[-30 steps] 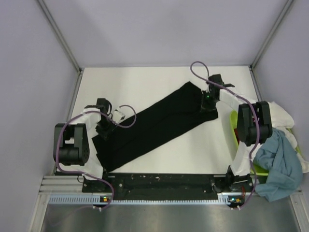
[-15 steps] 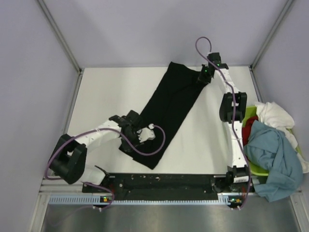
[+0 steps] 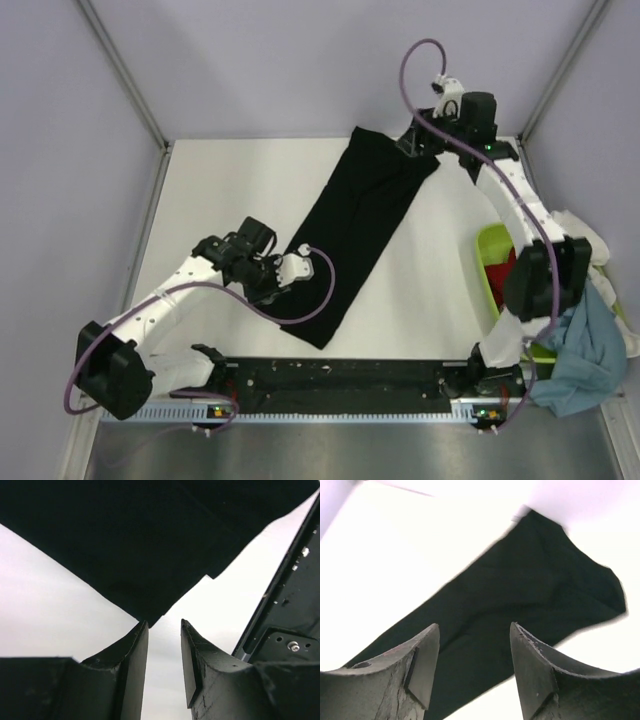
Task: Fold and stack the t-shirts
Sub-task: Rotate the tshirt 80 degrees
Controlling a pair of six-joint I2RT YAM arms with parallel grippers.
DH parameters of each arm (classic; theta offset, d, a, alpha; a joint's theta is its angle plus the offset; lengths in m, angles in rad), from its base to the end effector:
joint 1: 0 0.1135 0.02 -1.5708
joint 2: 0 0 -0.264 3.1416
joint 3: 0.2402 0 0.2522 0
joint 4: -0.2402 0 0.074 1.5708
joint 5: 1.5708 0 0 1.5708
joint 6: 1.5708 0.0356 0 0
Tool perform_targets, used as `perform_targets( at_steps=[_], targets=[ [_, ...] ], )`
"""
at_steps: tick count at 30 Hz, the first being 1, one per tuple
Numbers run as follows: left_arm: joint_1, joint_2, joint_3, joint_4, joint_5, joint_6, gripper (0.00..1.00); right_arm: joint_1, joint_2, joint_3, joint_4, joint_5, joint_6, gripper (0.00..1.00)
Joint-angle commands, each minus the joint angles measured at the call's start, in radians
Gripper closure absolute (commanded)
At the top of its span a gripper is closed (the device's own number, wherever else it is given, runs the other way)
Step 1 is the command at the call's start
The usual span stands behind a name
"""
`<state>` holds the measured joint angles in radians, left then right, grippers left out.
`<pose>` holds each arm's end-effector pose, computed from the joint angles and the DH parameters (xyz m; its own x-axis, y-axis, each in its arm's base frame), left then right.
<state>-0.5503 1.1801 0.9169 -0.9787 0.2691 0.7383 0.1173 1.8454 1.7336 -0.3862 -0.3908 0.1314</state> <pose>0.1711 -0.1161 0.2493 -0.2081 0.8888 -0.4082 0.9699 0.2414 0.0313 0.4311 0.0644 0.3488 -0.5280 0.0598 -0.8471 -0.3746 0.8788 0.2955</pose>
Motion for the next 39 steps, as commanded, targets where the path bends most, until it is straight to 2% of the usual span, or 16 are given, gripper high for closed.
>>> perform_targets(
  at_steps=[1,4,7,11,13,19,28,30,32,33,34,36,39],
  targets=[
    [0.058,-0.033,-0.039,0.15,0.074,-0.005,0.62,0.195,-0.329,-0.421,0.347,-0.242,-0.257,0.41],
    [0.114,-0.049,-0.049,0.23,0.24,-0.091,0.62,0.368,-0.492,-0.639,0.432,-0.215,-0.41,0.38],
    [0.139,-0.083,-0.075,0.279,0.286,-0.14,0.62,0.565,-0.583,-0.765,0.391,-0.166,-0.576,0.36],
    [0.219,-0.135,-0.108,0.305,0.379,-0.175,0.62,0.89,-0.585,-0.859,0.243,-0.004,-0.804,0.36],
    [0.265,-0.152,-0.115,0.295,0.413,-0.191,0.61,1.007,-0.548,-0.882,0.207,0.047,-0.86,0.36],
    [0.354,-0.172,-0.13,0.31,0.397,-0.231,0.59,1.145,-0.448,-0.931,0.328,0.108,-0.817,0.35],
    [0.389,-0.189,-0.133,0.275,0.338,-0.189,0.59,1.226,-0.215,-0.842,0.202,0.185,-0.892,0.35],
    [0.391,-0.189,-0.136,0.253,0.323,-0.165,0.59,1.226,-0.193,-0.833,0.187,0.197,-0.891,0.46],
    [0.391,-0.188,-0.136,0.22,0.332,-0.11,0.59,1.226,-0.193,-0.826,0.153,0.214,-0.885,0.77],
    [0.391,-0.185,-0.136,0.191,0.349,-0.07,0.59,1.228,-0.204,-0.825,0.127,0.225,-0.883,0.89],
    [0.391,-0.182,-0.138,0.166,0.372,-0.025,0.6,1.228,-0.221,-0.83,0.095,0.231,-0.888,0.97],
    [0.388,-0.169,-0.148,0.14,0.425,0.057,0.6,1.226,-0.277,-0.853,0.037,0.251,-0.9,1.0],
    [0.357,-0.158,-0.167,0.135,0.501,0.191,0.48,1.226,-0.386,-0.9,-0.058,0.25,-0.908,1.0]
  ],
)
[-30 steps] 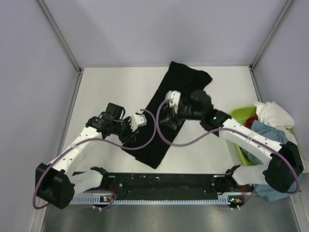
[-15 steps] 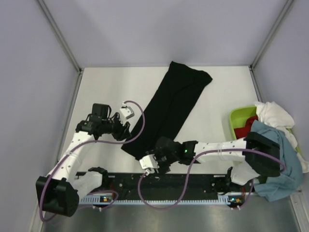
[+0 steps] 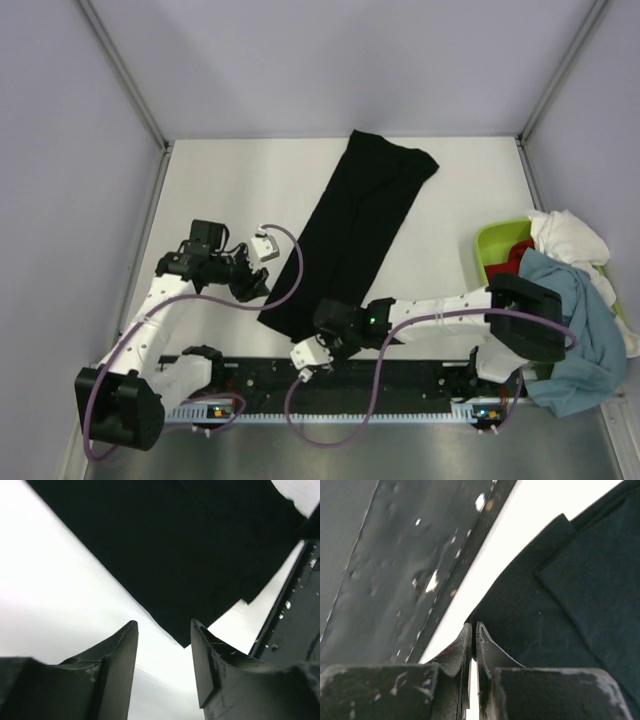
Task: Fold and stack the t-shirts
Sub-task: Rotate the tshirt 80 degrees, then grab the bottom of the folded rectangular tshirt with both arms
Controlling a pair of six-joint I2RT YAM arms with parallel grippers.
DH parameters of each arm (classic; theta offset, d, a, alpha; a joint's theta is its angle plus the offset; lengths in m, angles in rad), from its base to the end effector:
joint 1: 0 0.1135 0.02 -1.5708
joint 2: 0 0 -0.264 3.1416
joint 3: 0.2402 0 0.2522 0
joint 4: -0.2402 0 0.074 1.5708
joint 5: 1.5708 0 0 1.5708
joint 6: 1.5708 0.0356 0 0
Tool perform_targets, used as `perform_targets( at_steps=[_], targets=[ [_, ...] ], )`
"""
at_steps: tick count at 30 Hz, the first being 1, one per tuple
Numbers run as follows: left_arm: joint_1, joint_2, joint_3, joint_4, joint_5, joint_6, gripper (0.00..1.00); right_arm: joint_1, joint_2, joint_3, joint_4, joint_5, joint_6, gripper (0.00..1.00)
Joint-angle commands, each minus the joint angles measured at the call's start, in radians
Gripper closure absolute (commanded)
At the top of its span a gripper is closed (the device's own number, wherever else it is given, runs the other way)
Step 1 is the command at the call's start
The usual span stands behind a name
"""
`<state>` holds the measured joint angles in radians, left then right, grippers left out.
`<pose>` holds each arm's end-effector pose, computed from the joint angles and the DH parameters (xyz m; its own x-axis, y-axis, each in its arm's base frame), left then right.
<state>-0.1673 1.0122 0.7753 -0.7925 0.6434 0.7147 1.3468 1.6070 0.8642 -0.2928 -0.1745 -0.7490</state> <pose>0.1790 -0.0519 0.2504 -0.3511 0.5911 -0.7262 0.8847 0.4634 -0.0506 0.0620 0.2999 0.1620 0.5273 -0.7044 -0.4752 -0.8477 -0.4741 -0.2379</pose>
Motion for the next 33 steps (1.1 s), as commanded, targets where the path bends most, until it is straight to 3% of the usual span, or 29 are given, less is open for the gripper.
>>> perform_targets(
  at_steps=[1,5,11,15,17,21,22,23,26,27,29,33],
  targets=[
    [-0.052,0.005,-0.028,-0.051,0.142,0.257,0.45,-0.002,-0.182,-0.05,-0.181,0.032,-0.03,1.0],
    [-0.2,0.017,-0.044,-0.06,0.092,0.399,0.44,-0.003,-0.294,-0.126,-0.316,0.052,-0.024,1.0],
    [-0.386,0.084,-0.097,-0.083,-0.039,0.567,0.41,-0.003,-0.429,-0.214,-0.321,-0.022,-0.021,1.0],
    [-0.458,0.115,-0.113,-0.131,-0.008,0.632,0.41,-0.002,-0.426,-0.226,-0.298,-0.039,-0.035,1.0],
    [-0.469,0.115,-0.12,-0.137,0.018,0.644,0.37,-0.001,-0.429,-0.222,-0.292,-0.056,-0.029,1.0],
    [-0.524,0.118,-0.116,-0.097,0.099,0.635,0.18,0.002,-0.432,-0.241,-0.286,-0.057,-0.029,1.0],
    [-0.556,0.123,-0.114,-0.068,0.098,0.614,0.18,0.0,-0.429,-0.244,-0.282,-0.053,-0.023,1.0],
    [-0.578,0.126,-0.114,-0.024,0.088,0.58,0.15,0.0,-0.429,-0.243,-0.278,-0.042,-0.015,0.95],
    [-0.626,0.149,-0.119,0.058,0.032,0.558,0.16,0.002,-0.43,-0.241,-0.279,-0.007,0.003,0.65],
    [-0.638,0.157,-0.128,0.074,0.01,0.566,0.16,0.002,-0.433,-0.241,-0.284,-0.002,0.004,0.59],
    [-0.649,0.175,-0.152,0.111,-0.033,0.592,0.17,0.0,-0.43,-0.243,-0.282,0.003,0.0,0.53],
    [-0.656,0.215,-0.191,0.202,-0.089,0.591,0.19,0.002,-0.386,-0.245,-0.24,0.009,0.003,0.53]
  ],
)
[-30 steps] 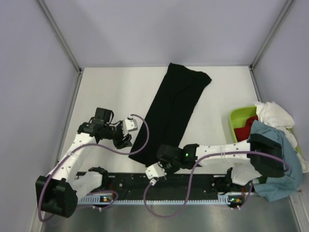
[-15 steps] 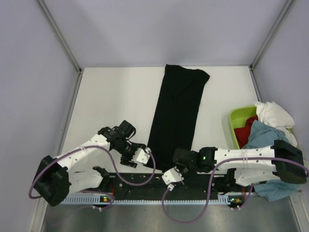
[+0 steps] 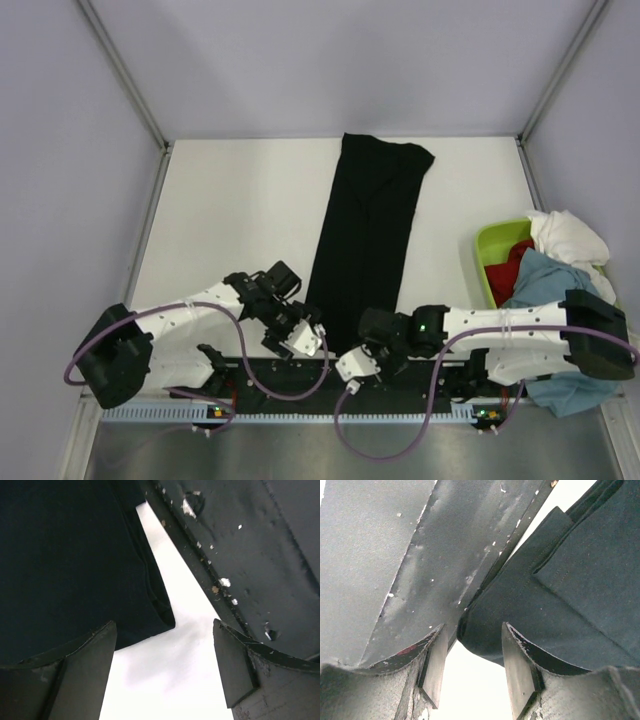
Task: Fold and stack the t-shirts
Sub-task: Grab the bottom of the folded rectangular tshirt with both arms
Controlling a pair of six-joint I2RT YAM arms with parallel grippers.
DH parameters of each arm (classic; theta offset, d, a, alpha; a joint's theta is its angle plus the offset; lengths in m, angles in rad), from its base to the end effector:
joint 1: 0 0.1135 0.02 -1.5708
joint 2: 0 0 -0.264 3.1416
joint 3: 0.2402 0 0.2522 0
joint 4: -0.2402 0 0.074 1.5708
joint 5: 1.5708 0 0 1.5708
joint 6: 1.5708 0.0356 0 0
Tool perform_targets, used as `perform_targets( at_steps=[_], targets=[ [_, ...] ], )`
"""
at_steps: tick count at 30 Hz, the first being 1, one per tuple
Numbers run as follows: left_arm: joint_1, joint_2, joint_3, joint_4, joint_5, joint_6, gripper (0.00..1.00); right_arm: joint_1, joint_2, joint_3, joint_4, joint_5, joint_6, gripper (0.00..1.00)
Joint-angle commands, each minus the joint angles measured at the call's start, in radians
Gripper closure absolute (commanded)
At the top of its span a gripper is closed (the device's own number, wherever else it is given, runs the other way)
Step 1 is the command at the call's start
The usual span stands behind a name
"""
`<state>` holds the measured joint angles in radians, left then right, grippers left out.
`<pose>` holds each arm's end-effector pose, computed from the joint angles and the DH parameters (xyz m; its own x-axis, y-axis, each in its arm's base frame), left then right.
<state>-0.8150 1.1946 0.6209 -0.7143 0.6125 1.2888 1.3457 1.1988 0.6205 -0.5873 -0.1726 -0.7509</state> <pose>0.1155 -0.1524 0.1774 0.4943 0.6213 -0.6079 0.8289 -0.5476 0.1144 0.0398 0.2012 0.1756 0.5155 -0.7599 -0.3959 -0.8531 -0.4987 -0.1536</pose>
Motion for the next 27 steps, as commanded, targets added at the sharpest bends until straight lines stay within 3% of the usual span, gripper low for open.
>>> perform_targets(
  at_steps=[1,5,8,10,13,14,17,20,27],
  targets=[
    [-0.007,0.045,-0.044,0.16,-0.081,0.006,0.2,0.001,0.042,0.002,0.063,0.004,0.007,0.53],
    [-0.007,0.083,-0.053,0.188,-0.105,-0.006,0.34,0.003,0.108,0.01,0.067,0.008,0.018,0.57],
    [-0.009,0.1,-0.073,0.196,-0.115,0.004,0.5,0.001,0.11,-0.002,0.061,0.007,0.013,0.63],
    [-0.009,0.1,-0.085,0.207,-0.14,0.001,0.64,0.001,0.101,-0.005,0.058,0.03,0.019,0.76],
    [-0.01,0.097,-0.087,0.234,-0.197,-0.04,0.94,0.0,0.076,-0.004,0.052,0.076,0.03,0.99],
    [-0.009,0.094,-0.084,0.251,-0.221,-0.06,1.0,-0.003,0.064,-0.002,0.049,0.094,0.035,1.0],
    [-0.009,0.091,-0.047,0.271,-0.289,-0.118,1.0,-0.058,0.019,0.018,0.046,0.084,0.079,1.0],
    [0.002,0.103,0.069,0.253,-0.319,-0.268,1.0,-0.158,-0.043,0.048,0.047,0.062,0.11,1.0],
    [0.129,0.216,0.333,0.167,-0.149,-0.448,1.0,-0.475,-0.111,0.131,0.135,0.026,0.122,1.0]
  ],
)
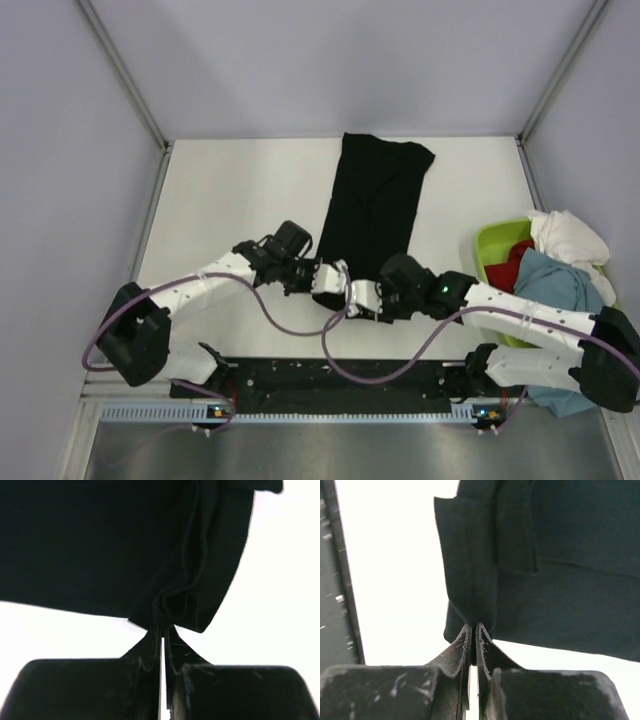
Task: Fold and stack the t-shirts
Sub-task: Fold the folded rectangular tshirt in 1/3 of the way
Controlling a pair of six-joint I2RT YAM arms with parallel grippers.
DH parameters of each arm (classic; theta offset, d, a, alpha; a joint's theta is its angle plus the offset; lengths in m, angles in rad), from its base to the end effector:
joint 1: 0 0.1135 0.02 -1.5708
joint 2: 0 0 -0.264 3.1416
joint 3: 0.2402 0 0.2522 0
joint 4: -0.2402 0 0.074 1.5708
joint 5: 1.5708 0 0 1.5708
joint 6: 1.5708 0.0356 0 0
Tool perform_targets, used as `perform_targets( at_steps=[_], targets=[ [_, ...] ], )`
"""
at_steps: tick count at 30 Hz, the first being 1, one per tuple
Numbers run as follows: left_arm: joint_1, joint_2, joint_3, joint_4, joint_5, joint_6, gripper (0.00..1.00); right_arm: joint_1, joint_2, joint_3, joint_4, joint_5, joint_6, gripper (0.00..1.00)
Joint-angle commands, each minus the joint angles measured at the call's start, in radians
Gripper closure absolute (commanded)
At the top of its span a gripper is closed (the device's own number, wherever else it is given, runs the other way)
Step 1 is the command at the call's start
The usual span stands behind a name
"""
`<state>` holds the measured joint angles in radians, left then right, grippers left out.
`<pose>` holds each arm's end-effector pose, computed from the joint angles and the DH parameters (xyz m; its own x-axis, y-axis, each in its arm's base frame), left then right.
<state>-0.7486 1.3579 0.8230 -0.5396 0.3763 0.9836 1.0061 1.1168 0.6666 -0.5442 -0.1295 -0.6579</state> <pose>0.1791 -0.1842 0.2041 0.2768 0.7997 -0.5328 0.9581 -0.1867 0.2174 0.1087 0.1802 0.2065 0.1802 -0.8486 -0.4975 -0.9670 -0.0602 -0.2476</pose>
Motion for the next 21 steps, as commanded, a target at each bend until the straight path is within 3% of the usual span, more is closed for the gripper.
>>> perform_targets(
  at_steps=[1,12,17,21],
  targets=[
    [0.087,0.079,0.171,-0.007,0.104,-0.161,1.0,-0.186,-0.031,0.093,0.128,-0.033,0.03,1.0],
    [0.199,0.475,0.641,0.053,0.009,-0.327,1.0,-0.57,0.231,0.214,0.518,-0.173,-0.051,1.0],
    [0.236,0.664,0.858,0.044,-0.051,-0.404,1.0,-0.649,0.38,0.295,0.589,-0.191,-0.068,1.0],
    [0.241,0.742,0.942,0.038,-0.073,-0.401,1.0,-0.675,0.477,0.347,0.596,-0.161,-0.101,1.0]
  ],
)
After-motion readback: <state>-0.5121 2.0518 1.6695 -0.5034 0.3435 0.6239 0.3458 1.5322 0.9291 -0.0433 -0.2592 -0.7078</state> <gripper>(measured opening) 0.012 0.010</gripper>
